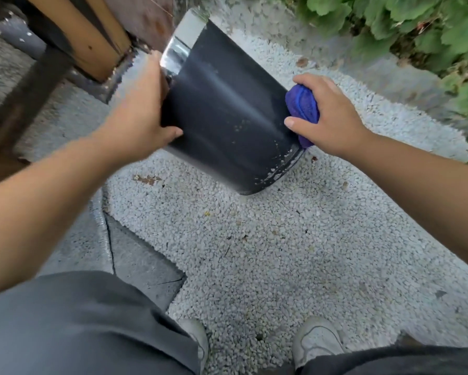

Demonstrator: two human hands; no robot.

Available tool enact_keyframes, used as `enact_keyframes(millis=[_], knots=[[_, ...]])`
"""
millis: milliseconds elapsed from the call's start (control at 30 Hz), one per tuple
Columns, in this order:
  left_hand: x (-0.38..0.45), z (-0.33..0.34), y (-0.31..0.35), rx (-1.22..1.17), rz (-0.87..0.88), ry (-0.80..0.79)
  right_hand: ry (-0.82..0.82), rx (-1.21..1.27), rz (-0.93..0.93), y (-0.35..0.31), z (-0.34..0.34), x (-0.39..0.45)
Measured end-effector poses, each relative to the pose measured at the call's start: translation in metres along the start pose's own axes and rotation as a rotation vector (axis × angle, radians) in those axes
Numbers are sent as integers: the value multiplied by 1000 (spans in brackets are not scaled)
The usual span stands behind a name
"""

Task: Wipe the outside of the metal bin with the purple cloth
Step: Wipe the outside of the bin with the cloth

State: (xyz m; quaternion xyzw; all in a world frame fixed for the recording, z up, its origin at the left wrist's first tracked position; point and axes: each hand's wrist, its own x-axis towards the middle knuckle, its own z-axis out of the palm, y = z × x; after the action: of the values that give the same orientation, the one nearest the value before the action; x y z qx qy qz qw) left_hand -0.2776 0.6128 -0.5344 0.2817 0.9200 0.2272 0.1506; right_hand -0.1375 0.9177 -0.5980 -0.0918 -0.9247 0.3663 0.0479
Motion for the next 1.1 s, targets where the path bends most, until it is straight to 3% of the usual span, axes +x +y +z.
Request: enact_keyframes(millis=[167, 333, 633, 933, 1100], knots=[[-3, 30, 22, 513, 348, 27, -52, -84, -25, 10, -3, 2], [18, 32, 38, 809, 511, 39, -24, -52, 54, 19, -5, 3], [29, 28, 21, 794, 492, 46, 124, -20, 75, 21, 8, 3], [30, 31, 24, 842, 418, 65, 178, 25, 15, 13, 37, -22], [32, 32, 22, 798, 379, 57, 159, -83, -77, 8, 54, -35]])
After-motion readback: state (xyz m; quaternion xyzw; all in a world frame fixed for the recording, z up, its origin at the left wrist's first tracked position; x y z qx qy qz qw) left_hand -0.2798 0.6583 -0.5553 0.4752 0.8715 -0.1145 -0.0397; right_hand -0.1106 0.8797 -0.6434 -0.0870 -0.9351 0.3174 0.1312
